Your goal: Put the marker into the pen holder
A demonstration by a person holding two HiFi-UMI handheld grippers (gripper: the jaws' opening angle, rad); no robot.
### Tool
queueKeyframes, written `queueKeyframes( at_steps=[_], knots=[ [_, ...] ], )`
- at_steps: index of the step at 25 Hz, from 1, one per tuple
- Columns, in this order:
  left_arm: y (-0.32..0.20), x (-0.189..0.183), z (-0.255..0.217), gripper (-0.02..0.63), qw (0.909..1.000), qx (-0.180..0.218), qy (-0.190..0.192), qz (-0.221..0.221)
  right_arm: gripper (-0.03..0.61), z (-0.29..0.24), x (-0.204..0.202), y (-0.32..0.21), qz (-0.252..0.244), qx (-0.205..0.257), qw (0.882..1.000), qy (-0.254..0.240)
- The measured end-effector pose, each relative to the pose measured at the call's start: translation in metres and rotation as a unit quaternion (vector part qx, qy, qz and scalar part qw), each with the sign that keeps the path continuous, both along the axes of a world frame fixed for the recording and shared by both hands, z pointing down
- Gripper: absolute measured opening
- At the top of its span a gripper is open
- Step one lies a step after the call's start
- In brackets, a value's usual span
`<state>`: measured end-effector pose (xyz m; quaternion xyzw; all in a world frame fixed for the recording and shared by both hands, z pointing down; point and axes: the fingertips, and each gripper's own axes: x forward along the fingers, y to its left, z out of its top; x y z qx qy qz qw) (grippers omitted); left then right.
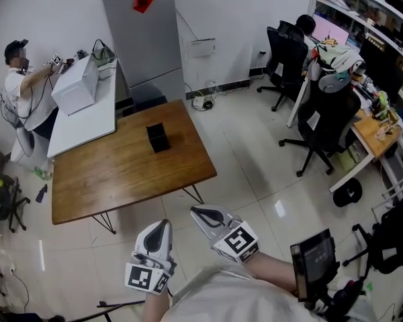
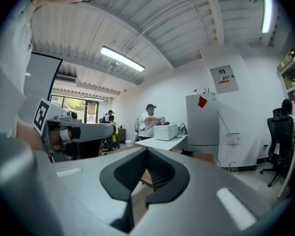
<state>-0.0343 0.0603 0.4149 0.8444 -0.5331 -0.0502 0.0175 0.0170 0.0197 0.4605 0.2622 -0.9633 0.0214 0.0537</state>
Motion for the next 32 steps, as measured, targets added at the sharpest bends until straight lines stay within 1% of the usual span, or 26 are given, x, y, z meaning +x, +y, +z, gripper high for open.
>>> queueKeyframes(
  at_steps=[7, 12, 22, 29, 32],
  knots=[
    [-0.009, -0.008, 0.0, 0.015, 1.0, -0.002, 0.003, -0.009, 0.002, -0.002, -0.005, -0.007, -0.004, -0.001, 1.0, 0.002],
    [-0.014, -0.004, 0.004, 0.015, 0.9999, -0.008, 0.01, -0.004, 0.002, 0.002, -0.005, -0.007, -0.012, 0.001, 1.0, 0.01],
    [-0.023, -0.007, 0.01, 0.015, 0.9996, -0.019, 0.012, -0.018, 0.002, -0.003, -0.002, -0.014, -0.015, -0.001, 1.0, 0.008],
    [-0.029, 0.0, 0.01, 0.015, 0.9997, -0.018, 0.01, -0.012, 0.002, 0.0, 0.001, -0.021, -0.014, -0.002, 1.0, 0.012],
    [-0.03, 0.003, 0.017, 0.015, 0.9997, -0.023, 0.009, -0.007, 0.002, 0.0, 0.002, -0.024, -0.012, -0.005, 1.0, 0.01]
  ],
)
